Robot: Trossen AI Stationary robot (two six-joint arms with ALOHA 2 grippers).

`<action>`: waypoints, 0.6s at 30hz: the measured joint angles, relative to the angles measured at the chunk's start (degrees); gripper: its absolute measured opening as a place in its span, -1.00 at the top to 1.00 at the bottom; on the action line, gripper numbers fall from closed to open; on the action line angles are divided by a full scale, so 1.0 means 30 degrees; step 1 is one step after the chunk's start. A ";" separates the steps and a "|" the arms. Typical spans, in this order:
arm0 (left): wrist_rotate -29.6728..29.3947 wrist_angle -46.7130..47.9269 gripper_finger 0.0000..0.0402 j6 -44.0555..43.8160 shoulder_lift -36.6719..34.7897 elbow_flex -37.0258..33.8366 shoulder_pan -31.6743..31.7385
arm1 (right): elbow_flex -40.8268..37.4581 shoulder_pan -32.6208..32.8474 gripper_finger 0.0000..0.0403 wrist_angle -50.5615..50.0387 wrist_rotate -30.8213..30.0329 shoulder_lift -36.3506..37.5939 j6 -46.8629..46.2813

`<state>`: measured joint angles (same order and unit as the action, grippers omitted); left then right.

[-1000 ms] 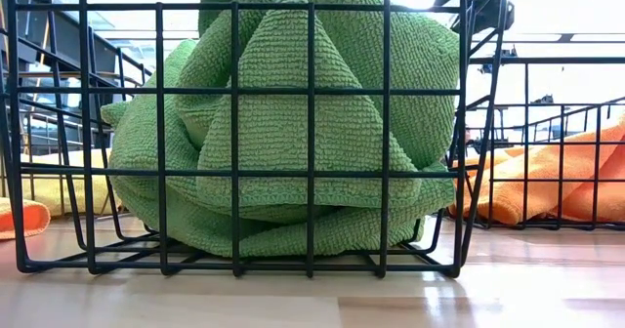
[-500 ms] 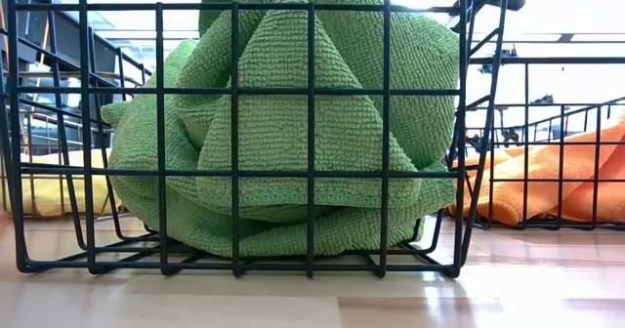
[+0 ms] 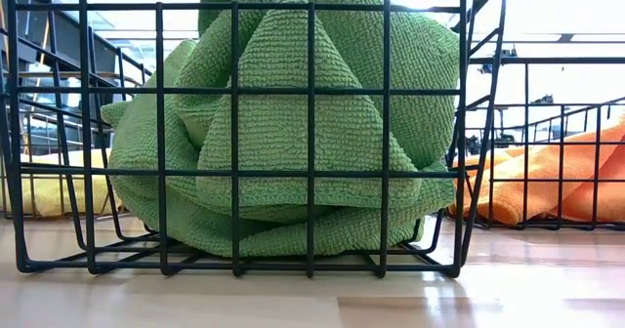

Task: Sort microfiber towel by color & place in baskets
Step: Put the orange towel into the right wire basket

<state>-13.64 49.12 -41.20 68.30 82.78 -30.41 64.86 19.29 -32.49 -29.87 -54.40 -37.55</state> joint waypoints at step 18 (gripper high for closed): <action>0.4387 -2.0172 1.00 1.2971 1.1746 0.2967 0.9037 | 0.0000 -0.0015 -0.53 0.6313 -0.2197 0.0534 0.6236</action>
<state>-0.48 -11.39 -2.28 103.54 91.68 -3.30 64.86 19.25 -13.55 -36.46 -52.79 -18.85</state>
